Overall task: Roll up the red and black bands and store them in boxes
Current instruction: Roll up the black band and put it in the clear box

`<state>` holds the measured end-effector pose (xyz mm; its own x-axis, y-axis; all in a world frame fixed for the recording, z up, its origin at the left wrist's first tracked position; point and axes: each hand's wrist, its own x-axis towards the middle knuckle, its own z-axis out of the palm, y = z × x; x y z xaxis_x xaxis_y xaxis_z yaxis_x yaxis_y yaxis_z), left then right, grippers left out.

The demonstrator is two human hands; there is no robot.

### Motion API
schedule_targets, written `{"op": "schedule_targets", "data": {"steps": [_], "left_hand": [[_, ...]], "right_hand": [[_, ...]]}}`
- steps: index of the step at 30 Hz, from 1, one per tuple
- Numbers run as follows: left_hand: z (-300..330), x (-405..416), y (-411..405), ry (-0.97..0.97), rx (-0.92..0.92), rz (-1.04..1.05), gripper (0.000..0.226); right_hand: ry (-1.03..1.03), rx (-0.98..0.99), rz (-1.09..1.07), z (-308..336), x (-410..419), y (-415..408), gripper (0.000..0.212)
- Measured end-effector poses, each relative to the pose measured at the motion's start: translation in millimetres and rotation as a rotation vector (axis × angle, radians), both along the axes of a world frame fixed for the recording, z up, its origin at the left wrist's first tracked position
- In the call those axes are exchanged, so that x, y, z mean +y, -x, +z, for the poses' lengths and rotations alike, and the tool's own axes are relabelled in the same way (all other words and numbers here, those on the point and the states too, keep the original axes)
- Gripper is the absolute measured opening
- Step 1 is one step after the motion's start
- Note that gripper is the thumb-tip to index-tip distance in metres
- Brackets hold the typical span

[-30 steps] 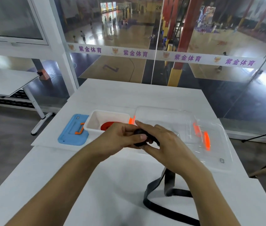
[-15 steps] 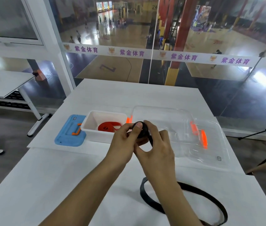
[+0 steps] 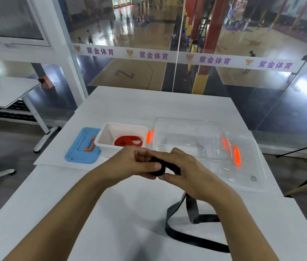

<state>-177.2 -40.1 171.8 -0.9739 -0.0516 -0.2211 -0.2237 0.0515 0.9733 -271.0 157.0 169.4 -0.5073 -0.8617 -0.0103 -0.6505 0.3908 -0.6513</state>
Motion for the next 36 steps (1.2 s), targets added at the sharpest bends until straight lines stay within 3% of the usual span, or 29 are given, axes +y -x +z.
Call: {"op": "schedule_targets", "data": {"steps": [5, 13, 16, 19, 25, 32, 36], "left_hand": [[1.1, 7.6, 1.1, -0.034, 0.1, 0.112, 0.029], [-13.9, 41.4, 10.1, -0.362, 0.199, 0.438, 0.023], [-14.7, 52.9, 12.1, -0.474, 0.185, 0.46, 0.024], [-16.7, 58.5, 11.1, -0.418, 0.142, 0.448, 0.027], [-21.6, 43.4, 4.2, -0.367, 0.01, 0.349, 0.033], [-7.9, 11.8, -3.1, -0.055, 0.013, 0.039, 0.031], [-5.3, 14.3, -3.5, 0.002, 0.069, 0.126, 0.032]], "right_hand": [[0.111, 0.002, -0.061, 0.7, -0.7, -0.1, 0.069], [0.291, 0.038, -0.379, -11.2, -7.4, -19.3, 0.078], [0.374, 0.136, -0.503, -21.5, -19.8, -32.0, 0.066], [0.4, 0.188, -0.59, -29.8, -24.6, -30.0, 0.056], [0.246, 0.058, -0.358, -29.0, -9.9, -10.9, 0.065], [0.016, 0.016, -0.054, -11.3, 3.4, 4.0, 0.073], [0.046, 0.082, -0.074, -5.1, 1.4, 0.7, 0.071]]}}
